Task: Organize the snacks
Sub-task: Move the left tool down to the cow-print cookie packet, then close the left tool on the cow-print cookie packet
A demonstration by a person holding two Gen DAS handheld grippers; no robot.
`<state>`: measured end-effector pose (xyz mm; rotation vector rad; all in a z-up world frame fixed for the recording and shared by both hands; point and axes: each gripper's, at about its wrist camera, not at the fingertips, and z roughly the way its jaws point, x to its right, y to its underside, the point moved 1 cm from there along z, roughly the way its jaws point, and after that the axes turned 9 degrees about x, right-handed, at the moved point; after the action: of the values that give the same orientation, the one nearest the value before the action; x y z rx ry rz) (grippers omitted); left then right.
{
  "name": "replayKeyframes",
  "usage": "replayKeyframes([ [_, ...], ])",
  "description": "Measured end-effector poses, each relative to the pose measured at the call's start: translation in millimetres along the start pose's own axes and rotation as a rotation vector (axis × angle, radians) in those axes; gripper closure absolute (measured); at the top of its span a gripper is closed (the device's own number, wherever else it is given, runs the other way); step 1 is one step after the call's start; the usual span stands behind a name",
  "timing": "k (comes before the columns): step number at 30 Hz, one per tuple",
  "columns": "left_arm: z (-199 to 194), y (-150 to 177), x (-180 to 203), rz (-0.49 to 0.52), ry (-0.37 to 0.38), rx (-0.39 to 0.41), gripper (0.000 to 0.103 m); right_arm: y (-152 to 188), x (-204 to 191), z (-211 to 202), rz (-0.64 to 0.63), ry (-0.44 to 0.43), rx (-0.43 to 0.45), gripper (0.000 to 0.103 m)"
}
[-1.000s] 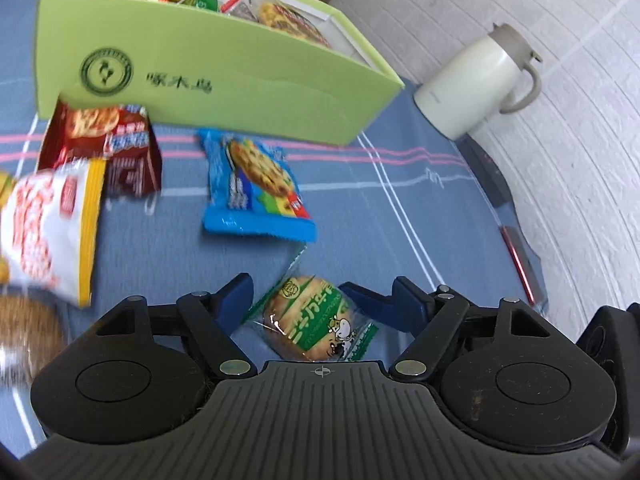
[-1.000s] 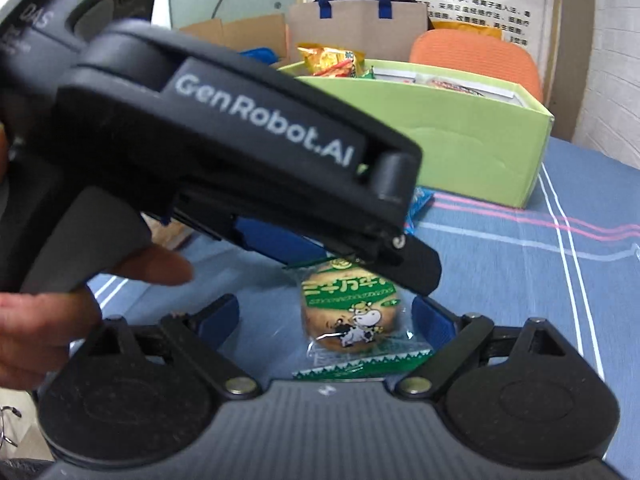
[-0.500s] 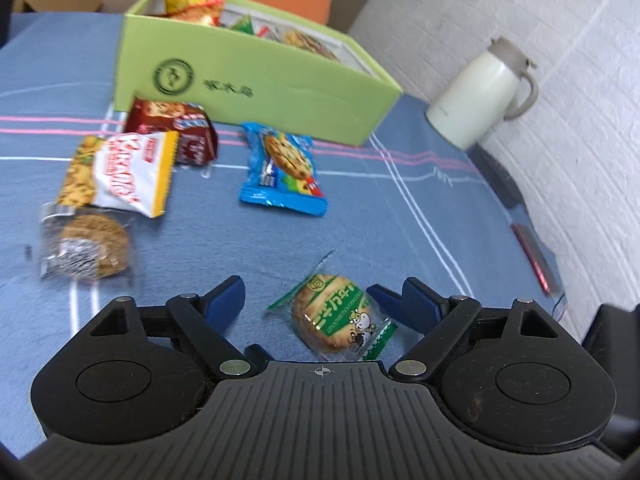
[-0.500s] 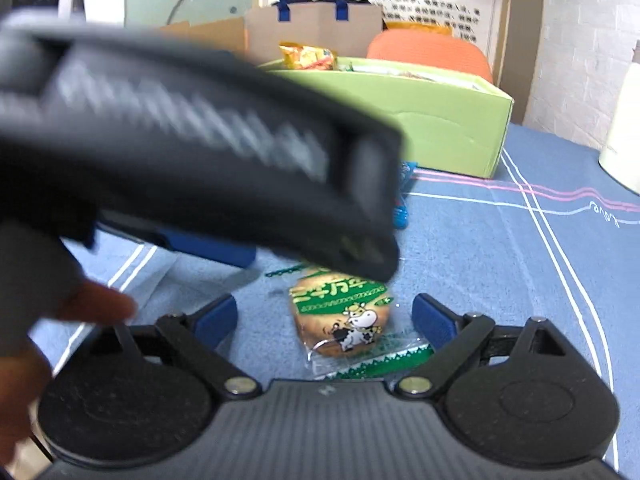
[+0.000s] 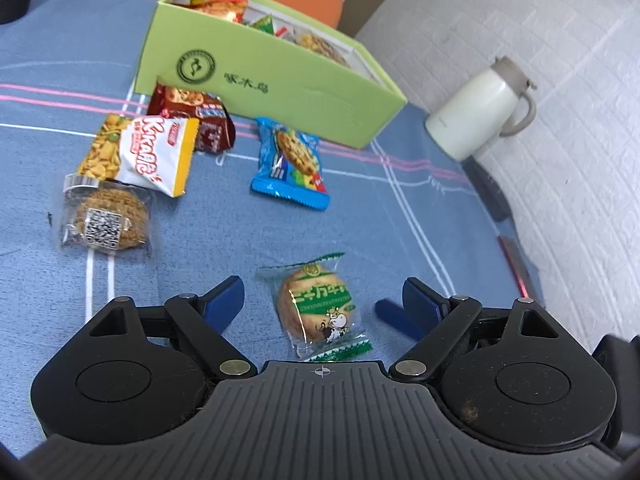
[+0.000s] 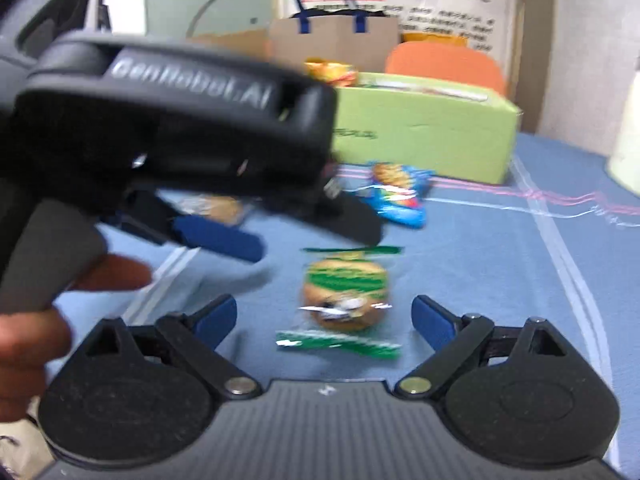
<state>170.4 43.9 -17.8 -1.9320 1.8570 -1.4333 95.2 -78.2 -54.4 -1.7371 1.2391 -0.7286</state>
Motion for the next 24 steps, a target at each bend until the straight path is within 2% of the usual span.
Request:
replayKeyframes([
  [4, 11, 2, 10, 0.039, 0.008, -0.028, 0.029, -5, 6, 8, 0.037, -0.073, -0.006, 0.010],
  [6, 14, 4, 14, 0.062, 0.008, -0.037, 0.029, -5, -4, 5, 0.007, -0.086, -0.005, 0.010],
  [16, 29, 11, 18, 0.103, -0.023, -0.068, 0.033, 0, -2, 16, -0.037, -0.079, -0.009, 0.010],
  [18, 29, 12, 21, 0.134, -0.030, -0.067, 0.044, 4, -5, 12, -0.058, -0.090, 0.012, 0.015],
  [19, 29, 13, 24, 0.161, -0.034, -0.068, 0.061, 8, 0, 8, -0.059, -0.092, 0.020, 0.021],
  [20, 29, 14, 25, 0.180, -0.041, -0.073, 0.073, 9, 4, 6, -0.060, -0.082, 0.026, 0.024],
  [21, 29, 14, 25, 0.202, -0.062, -0.069, 0.076, 8, 8, 4, -0.050, -0.083, 0.029, 0.033],
  [22, 27, 12, 26, 0.205, -0.064, -0.068, 0.088, 5, 12, 4, -0.030, -0.091, 0.025, 0.033],
  [24, 23, 3, 26, 0.179, -0.061, -0.048, 0.095, -4, 21, 4, -0.014, -0.105, 0.040, 0.033],
])
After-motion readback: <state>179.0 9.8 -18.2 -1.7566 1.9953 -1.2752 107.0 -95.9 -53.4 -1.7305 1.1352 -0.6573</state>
